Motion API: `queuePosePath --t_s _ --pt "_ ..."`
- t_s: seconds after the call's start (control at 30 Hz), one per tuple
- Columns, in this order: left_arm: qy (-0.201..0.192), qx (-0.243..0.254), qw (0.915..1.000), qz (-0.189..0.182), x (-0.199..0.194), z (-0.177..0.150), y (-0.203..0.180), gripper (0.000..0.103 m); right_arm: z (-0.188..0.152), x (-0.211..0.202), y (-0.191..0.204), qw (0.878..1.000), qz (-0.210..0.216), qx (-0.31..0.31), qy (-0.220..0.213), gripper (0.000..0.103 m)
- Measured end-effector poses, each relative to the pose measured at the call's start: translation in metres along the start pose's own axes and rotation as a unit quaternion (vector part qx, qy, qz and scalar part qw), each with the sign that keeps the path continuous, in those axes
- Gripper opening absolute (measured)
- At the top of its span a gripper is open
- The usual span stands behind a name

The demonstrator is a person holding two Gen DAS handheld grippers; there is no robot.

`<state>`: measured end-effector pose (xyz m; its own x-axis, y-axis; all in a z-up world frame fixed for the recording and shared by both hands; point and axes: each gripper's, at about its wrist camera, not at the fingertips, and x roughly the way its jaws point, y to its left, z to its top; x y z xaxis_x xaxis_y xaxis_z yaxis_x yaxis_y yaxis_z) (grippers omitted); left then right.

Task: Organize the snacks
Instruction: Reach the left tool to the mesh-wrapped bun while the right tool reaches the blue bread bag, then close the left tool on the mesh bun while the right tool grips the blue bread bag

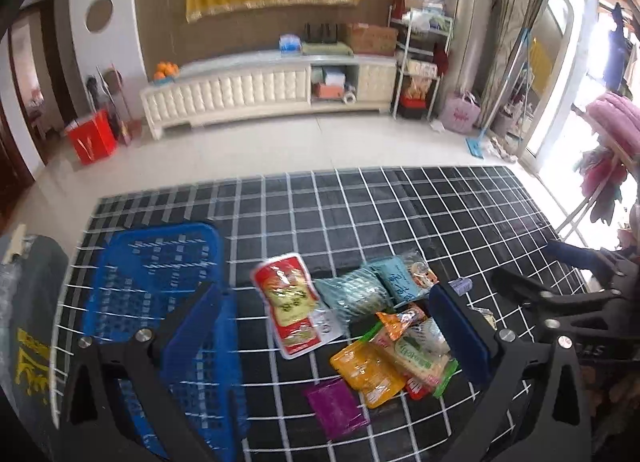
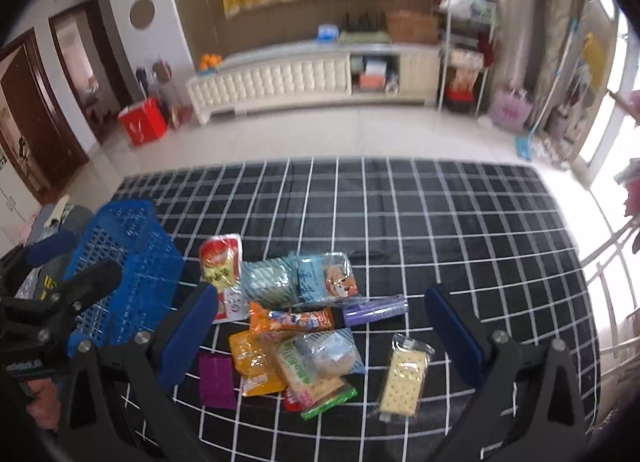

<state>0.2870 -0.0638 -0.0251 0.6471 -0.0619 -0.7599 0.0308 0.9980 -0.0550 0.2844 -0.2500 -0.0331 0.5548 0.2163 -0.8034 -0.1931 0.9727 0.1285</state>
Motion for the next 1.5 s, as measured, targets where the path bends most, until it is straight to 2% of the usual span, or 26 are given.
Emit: queuePosePath --t_s 0.2,0.33,0.47,0.7,0.8,0.87,1.03,1.2,1.37,1.5 --pt "0.057 -0.008 0.9983 0.009 0.063 0.013 -0.009 0.103 0.014 0.065 -0.012 0.997 0.022 -0.004 0.072 0.103" --pt "0.087 -0.006 0.9953 0.041 0.098 0.011 -0.012 0.103 0.018 0.109 -0.02 0.991 0.04 -0.005 0.124 0.103" --pt "0.109 0.005 0.9926 0.053 0.12 0.005 -0.013 0.103 0.016 0.152 -0.024 0.984 0.047 -0.009 0.173 0.099" --pt "0.126 0.015 0.9897 0.065 0.136 0.002 -0.014 0.103 0.012 0.188 -0.019 0.977 0.059 -0.023 0.205 0.088" --pt "0.131 0.015 0.9892 0.064 0.14 0.0 -0.016 0.103 0.009 0.198 -0.014 0.976 0.055 -0.04 0.207 0.08" --pt "0.138 0.02 0.988 0.065 0.142 -0.001 -0.017 0.103 0.007 0.199 -0.014 0.976 0.07 -0.038 0.204 0.069" --pt "0.155 0.007 0.9866 0.05 0.146 -0.003 -0.018 0.103 0.003 0.184 -0.017 0.983 0.065 -0.037 0.169 0.067" --pt "0.172 -0.023 0.9845 0.024 0.154 0.004 -0.021 0.103 0.01 0.145 -0.051 0.988 0.081 0.016 0.132 0.067" --pt "0.197 -0.045 0.9794 0.0 0.181 0.007 -0.028 0.103 0.014 0.126 -0.07 0.989 0.079 0.024 0.12 0.067" --pt "0.212 -0.056 0.9756 0.013 0.202 0.006 -0.03 0.103 0.011 0.122 -0.081 0.99 0.075 0.023 0.119 0.067"
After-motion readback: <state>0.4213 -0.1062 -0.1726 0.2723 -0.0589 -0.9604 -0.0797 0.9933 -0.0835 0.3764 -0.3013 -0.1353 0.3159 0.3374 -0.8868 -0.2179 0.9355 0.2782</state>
